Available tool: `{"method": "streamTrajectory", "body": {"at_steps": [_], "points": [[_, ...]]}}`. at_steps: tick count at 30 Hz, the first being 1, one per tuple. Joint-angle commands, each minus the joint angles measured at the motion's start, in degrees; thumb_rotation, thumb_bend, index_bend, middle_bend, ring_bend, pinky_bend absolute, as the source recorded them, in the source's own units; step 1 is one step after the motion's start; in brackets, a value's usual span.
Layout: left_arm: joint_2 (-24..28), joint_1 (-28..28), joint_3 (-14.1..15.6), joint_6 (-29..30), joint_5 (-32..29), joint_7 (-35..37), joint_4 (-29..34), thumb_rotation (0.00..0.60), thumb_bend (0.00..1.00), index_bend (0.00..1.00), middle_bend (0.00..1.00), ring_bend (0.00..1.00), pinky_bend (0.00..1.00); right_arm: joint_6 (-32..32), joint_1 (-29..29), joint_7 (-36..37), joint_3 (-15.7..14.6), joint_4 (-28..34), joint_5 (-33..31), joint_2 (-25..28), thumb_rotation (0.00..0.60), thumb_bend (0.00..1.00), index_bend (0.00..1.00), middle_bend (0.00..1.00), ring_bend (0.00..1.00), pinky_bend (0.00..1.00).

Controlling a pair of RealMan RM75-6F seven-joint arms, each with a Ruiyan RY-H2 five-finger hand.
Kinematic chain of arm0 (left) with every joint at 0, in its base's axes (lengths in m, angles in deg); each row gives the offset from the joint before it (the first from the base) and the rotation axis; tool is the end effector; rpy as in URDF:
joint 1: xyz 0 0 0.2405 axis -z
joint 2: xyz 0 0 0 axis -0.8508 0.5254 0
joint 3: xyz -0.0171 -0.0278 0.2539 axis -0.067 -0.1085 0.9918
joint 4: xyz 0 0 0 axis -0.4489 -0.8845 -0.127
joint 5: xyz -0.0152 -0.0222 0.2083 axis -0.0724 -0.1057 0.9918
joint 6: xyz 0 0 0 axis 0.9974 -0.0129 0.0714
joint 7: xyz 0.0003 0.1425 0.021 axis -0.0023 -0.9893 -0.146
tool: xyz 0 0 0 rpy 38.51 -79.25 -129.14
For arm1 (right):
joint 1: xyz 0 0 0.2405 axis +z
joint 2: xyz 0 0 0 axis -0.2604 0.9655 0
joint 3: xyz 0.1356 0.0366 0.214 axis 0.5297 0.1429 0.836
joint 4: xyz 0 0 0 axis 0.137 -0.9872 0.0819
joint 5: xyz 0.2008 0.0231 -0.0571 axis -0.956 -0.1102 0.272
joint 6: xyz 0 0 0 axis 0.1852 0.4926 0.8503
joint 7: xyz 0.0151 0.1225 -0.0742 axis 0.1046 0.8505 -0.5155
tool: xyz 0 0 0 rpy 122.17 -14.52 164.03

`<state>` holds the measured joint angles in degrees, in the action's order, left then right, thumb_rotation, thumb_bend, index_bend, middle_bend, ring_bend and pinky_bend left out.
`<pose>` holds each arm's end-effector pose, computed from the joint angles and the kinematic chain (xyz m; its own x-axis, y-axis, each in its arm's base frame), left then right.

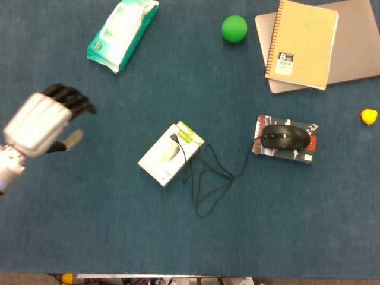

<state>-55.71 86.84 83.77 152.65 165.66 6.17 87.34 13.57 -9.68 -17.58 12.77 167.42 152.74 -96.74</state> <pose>-0.2303 0.2784 0.1098 0.5417 0.1812 0.8208 0.7387 -0.5687 -0.3620 -0.3017 -0.1882 0.1601 0.4893 0.0069 0.8721 -0.8719 -0.0193 0.4893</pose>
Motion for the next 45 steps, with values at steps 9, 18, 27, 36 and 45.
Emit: {"method": "streamTrajectory", "body": {"at_steps": [9,18,27,36,45], "points": [[-5.7,9.6,1.9,-8.2,3.8,3.3,-4.3,0.6,0.37,0.33,0.23,0.09,0.12,-0.2,-0.1,-0.6,-0.2,0.6,-0.4,0.3,0.6,0.41,0.57,0.47,0.41,0.5],[-10.9,14.7,1.4,-11.2,2.9,3.5,-5.8,0.6,0.37,0.33,0.15,0.0,0.02,-0.9,0.2,-0.4,-0.2,0.5,-0.6,0.2,0.6,0.41,0.57,0.47,0.41,0.5],[-16.6,19.0,1.1,-13.5,1.7,3.1,-8.6,0.6,0.37,0.36,0.15,0.0,0.02,-0.9,0.2,0.3,-0.1,0.0,-0.9,0.4,0.6,0.41,0.57,0.47,0.41,0.5],[-21.8,20.9,1.7,-14.5,0.0,1.9,-13.3,0.6,0.37,0.38,0.15,0.0,0.02,-0.8,-0.3,1.3,-0.3,-0.8,-1.6,0.8,0.6,0.41,0.57,0.47,0.41,0.5],[-25.1,21.6,3.4,-14.2,-0.9,2.2,-17.8,0.6,0.37,0.38,0.15,0.0,0.02,-0.8,-0.5,1.9,-0.2,-1.4,-2.1,0.8,0.6,0.41,0.57,0.47,0.41,0.5]]}}
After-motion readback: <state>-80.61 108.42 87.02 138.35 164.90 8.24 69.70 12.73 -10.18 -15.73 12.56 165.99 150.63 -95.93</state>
